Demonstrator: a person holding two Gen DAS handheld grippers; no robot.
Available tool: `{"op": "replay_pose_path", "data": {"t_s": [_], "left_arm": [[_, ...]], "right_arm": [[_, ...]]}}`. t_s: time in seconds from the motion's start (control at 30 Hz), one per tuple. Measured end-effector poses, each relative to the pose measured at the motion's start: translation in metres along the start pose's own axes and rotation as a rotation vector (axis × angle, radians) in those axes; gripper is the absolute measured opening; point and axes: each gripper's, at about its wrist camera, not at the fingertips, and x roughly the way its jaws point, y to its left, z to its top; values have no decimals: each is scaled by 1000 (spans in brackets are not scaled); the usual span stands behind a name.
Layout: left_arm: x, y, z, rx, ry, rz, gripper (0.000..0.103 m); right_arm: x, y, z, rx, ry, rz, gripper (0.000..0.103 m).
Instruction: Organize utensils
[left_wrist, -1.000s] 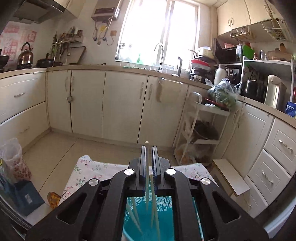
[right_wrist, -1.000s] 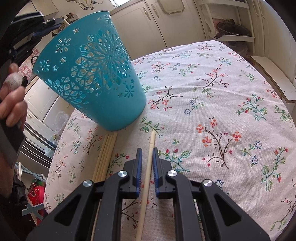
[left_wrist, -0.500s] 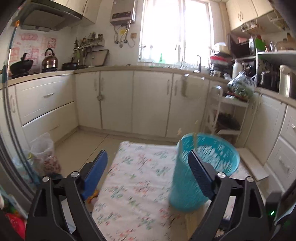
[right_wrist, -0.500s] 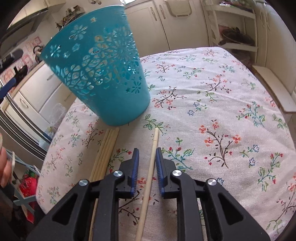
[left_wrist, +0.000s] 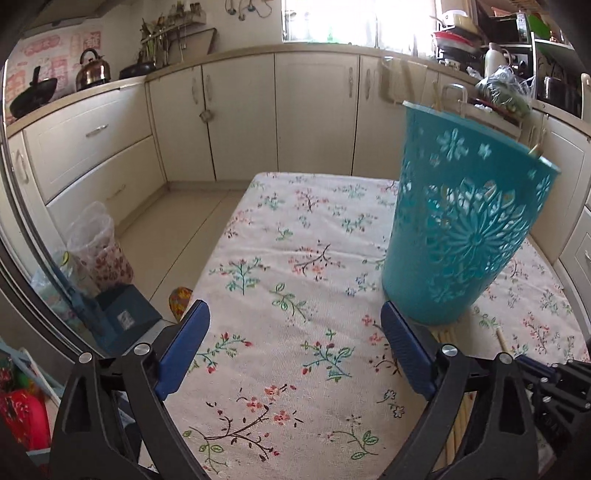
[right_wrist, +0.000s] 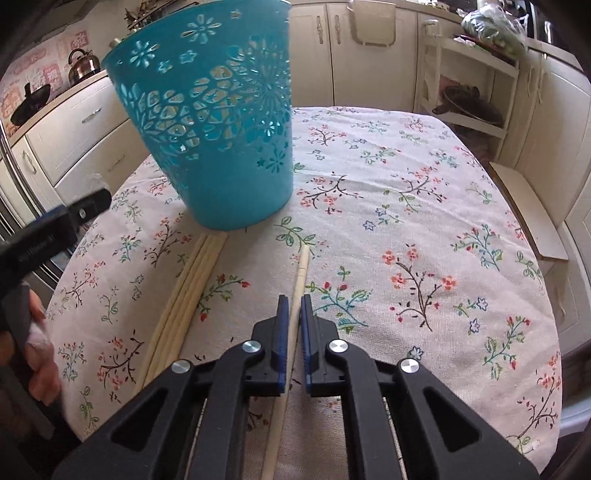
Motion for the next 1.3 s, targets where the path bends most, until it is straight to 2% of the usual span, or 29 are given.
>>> {"op": "replay_pose_path", "data": {"t_s": [0.1, 0.27, 0.43, 0.57, 0.73, 0.97, 1.13, 1.3], "left_arm": [[10, 2, -4, -10, 44, -9, 90], [10, 1, -5, -8, 52, -10, 92], [13, 1, -6, -8, 72, -5, 95], [18, 5, -6, -26, 96, -9, 95], [20, 6, -7, -37, 114, -14, 95], [21, 6, -6, -38, 125, -15, 95], [23, 8, -6, -46, 129, -21, 95], [26, 10, -7, -60, 131, -33, 95]], "right_arm": [[0, 2, 0, -25, -2, -11, 7], [0, 5, -2, -54, -12, -29, 7], [-1, -12, 0, 60, 3, 54, 6], [-6, -29, 0, 181, -1, 158, 6], [-37, -39, 7, 267, -107, 281, 6], [-95, -53, 47, 334, -307, 363, 6], [-135, -40, 92, 300, -443, 421, 6], [-160, -23, 122, 220, -520, 431, 5]]}}
